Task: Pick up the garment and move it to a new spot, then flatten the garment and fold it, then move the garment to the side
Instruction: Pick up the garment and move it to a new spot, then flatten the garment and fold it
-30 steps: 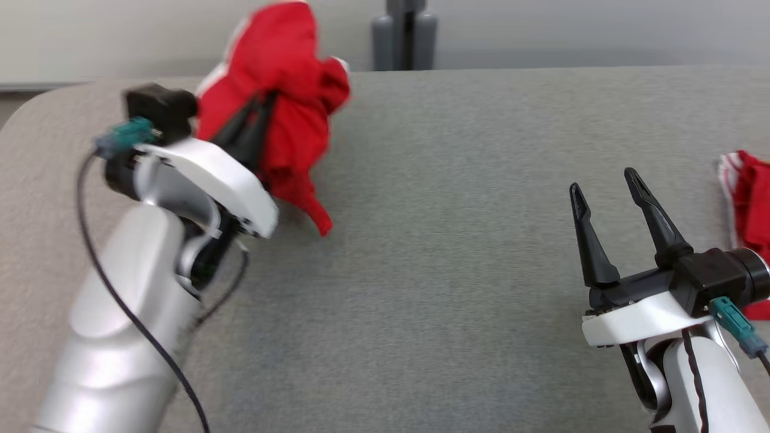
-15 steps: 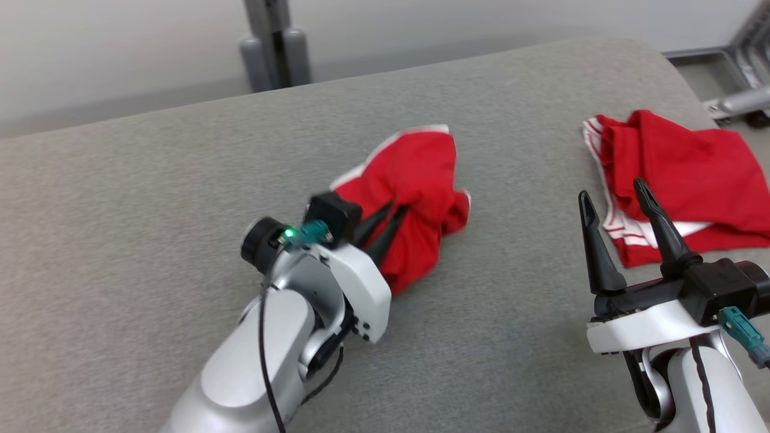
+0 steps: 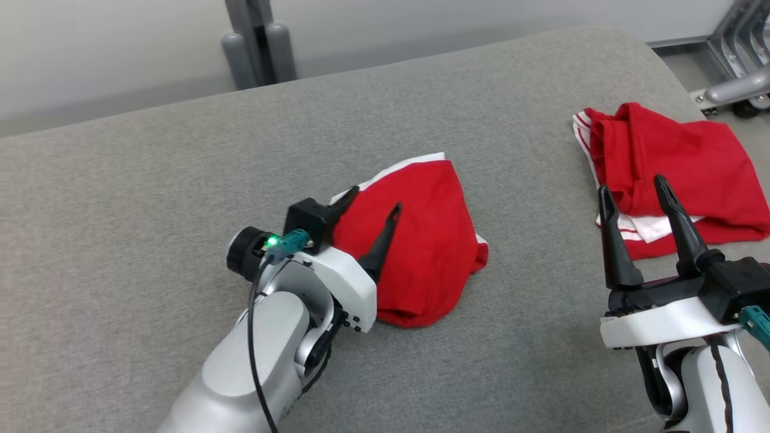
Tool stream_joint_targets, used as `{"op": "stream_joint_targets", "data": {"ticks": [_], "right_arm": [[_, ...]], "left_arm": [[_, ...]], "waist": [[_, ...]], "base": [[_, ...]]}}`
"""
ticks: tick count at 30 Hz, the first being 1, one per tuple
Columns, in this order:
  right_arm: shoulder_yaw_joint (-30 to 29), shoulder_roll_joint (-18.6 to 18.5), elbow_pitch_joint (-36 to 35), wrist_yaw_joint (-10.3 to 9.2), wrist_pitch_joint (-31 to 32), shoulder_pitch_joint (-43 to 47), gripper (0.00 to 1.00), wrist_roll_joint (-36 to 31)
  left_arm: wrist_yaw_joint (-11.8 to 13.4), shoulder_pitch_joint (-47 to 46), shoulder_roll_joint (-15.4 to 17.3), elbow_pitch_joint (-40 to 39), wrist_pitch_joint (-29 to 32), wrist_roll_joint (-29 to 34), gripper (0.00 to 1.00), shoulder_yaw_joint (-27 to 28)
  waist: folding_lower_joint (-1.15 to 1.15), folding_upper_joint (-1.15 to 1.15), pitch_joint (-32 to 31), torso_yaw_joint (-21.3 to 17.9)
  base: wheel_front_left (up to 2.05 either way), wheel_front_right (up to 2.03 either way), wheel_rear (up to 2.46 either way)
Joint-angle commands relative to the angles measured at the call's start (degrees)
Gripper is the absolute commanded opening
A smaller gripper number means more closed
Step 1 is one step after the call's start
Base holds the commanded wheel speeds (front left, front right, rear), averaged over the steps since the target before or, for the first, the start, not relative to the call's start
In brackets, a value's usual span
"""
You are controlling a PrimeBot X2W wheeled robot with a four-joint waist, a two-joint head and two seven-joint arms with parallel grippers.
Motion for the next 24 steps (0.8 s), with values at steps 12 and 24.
{"op": "stream_joint_targets", "data": {"ticks": [12, 24], "right_arm": [[-1.16, -0.28, 0.61, -0.01, -0.3, 3.52, 1.0, -2.39], [0.01, -0.53, 1.72, -0.01, -0.24, 6.13, 1.0, -2.9]], "left_arm": [[5.09, 6.82, 7.79, -4.46, -7.58, -2.69, 1.0, 8.63], [8.72, 26.1, 7.58, -14.67, -8.67, -1.94, 1.0, 18.4]], "waist": [[0.0, 0.0, -6.2, 9.48], [0.0, 0.0, -8.71, 12.97]], "base": [[0.0, 0.0, 0.0], [0.0, 0.0, 0.0]]}}
